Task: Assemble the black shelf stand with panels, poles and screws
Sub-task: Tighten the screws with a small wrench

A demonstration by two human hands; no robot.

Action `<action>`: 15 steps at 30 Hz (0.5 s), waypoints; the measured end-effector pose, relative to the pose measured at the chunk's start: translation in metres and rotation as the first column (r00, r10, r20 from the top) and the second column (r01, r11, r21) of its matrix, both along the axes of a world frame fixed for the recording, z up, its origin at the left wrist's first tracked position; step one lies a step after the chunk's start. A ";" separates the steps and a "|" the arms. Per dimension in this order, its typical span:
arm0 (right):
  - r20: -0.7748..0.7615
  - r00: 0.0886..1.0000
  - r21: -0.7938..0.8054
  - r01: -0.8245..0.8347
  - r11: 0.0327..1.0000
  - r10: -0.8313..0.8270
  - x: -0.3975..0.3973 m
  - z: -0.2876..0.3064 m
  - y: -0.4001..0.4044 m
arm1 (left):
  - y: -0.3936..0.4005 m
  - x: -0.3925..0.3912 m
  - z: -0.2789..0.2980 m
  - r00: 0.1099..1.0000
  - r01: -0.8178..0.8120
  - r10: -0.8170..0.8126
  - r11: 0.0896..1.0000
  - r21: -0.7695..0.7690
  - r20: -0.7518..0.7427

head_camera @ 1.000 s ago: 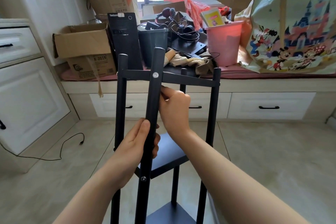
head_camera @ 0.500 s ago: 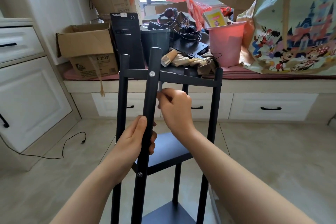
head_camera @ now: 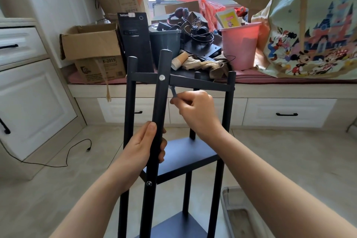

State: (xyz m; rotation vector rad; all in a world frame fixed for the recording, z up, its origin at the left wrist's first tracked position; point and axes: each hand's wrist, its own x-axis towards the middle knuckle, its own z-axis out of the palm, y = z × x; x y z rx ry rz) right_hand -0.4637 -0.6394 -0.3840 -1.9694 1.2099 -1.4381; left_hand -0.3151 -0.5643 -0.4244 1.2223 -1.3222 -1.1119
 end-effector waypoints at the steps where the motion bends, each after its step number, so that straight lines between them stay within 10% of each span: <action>1: 0.004 1.000 0.001 -0.004 1.000 0.004 0.000 0.002 0.001 | 0.000 -0.001 0.000 1.000 -0.001 0.001 1.000 -0.002 0.002; 15: 0.137 0.990 -0.065 0.049 0.997 -0.039 0.017 -0.009 -0.008 | 0.000 -0.004 -0.001 0.999 -0.016 0.016 1.000 -0.019 0.041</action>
